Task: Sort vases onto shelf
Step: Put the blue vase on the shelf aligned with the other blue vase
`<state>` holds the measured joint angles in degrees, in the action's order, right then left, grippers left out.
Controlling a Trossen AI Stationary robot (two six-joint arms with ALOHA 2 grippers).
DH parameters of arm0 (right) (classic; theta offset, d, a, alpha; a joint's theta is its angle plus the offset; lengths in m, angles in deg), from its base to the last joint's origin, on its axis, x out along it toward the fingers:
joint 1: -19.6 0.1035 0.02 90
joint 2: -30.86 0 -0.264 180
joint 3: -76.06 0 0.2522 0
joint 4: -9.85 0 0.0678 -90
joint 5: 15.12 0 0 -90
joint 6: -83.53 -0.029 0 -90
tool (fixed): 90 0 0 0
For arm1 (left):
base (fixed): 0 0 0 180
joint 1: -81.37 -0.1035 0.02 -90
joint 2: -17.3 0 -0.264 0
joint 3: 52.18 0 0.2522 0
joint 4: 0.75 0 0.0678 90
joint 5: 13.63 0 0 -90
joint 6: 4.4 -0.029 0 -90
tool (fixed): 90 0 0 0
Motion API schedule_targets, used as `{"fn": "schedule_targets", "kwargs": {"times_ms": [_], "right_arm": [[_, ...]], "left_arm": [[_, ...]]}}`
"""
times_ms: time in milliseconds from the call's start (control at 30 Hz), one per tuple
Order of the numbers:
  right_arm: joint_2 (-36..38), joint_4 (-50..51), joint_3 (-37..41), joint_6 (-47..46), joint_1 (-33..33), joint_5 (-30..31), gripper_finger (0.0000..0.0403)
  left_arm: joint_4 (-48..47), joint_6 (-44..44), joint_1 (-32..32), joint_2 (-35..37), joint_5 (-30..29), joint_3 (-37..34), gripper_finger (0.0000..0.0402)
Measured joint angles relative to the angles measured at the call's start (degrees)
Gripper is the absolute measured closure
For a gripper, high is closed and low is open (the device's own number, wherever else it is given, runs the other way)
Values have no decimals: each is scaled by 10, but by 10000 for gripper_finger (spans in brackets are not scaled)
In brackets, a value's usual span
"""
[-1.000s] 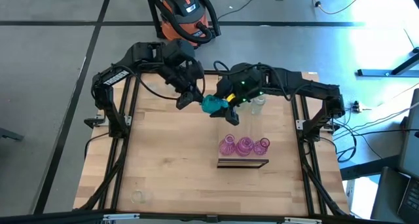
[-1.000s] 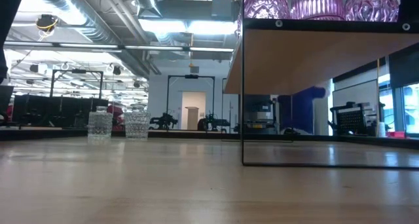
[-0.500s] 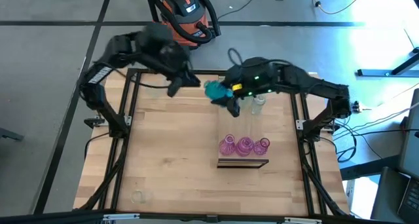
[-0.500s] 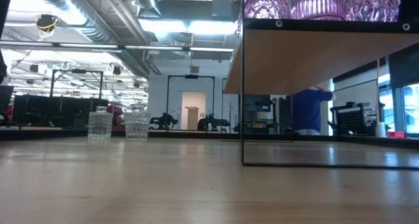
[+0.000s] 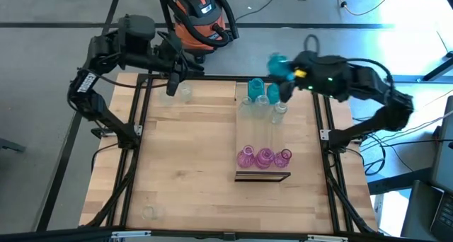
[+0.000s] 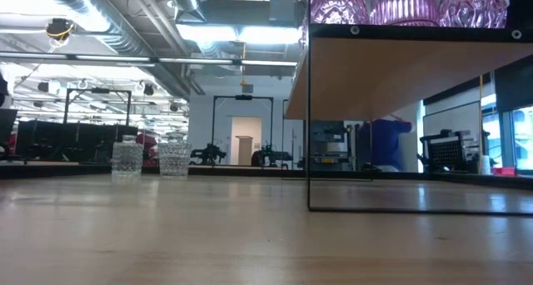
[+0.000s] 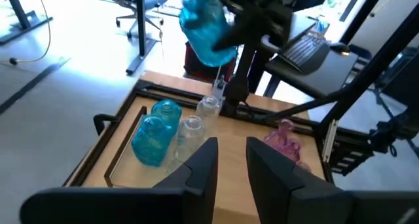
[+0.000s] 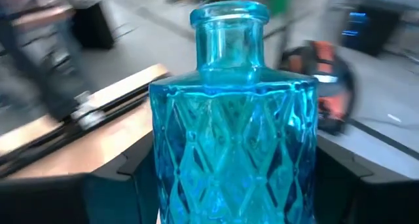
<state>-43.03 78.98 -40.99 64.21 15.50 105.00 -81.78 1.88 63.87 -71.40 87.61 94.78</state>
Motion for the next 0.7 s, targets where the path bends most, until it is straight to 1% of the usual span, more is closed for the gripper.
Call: {"fn": "schedule_targets", "kwargs": {"times_ms": [67,167,233,300,367,400,500,567,700], "right_arm": [[54,-23,73,-33,0,46,148],[147,-119,215,-73,20,99,148],[206,-224,319,-67,42,137,148],[257,-344,421,-30,66,156,148],[301,-456,514,6,89,176,148],[325,-491,554,13,99,190,148],[390,-557,652,16,118,258,148],[430,-563,699,16,121,295,148],[489,-556,748,39,119,330,148]], "left_arm": [[-4,-5,0,-8,2,0,328],[-5,-6,5,-25,3,0,328],[-6,-9,8,-34,3,0,328],[-6,-9,8,-43,7,0,328],[-6,-12,8,-51,25,0,328],[-6,-15,8,-55,34,0,328],[-5,-20,8,-66,48,0,328],[-4,-19,8,-69,50,0,328],[12,-1,8,-72,51,0,328]]}}
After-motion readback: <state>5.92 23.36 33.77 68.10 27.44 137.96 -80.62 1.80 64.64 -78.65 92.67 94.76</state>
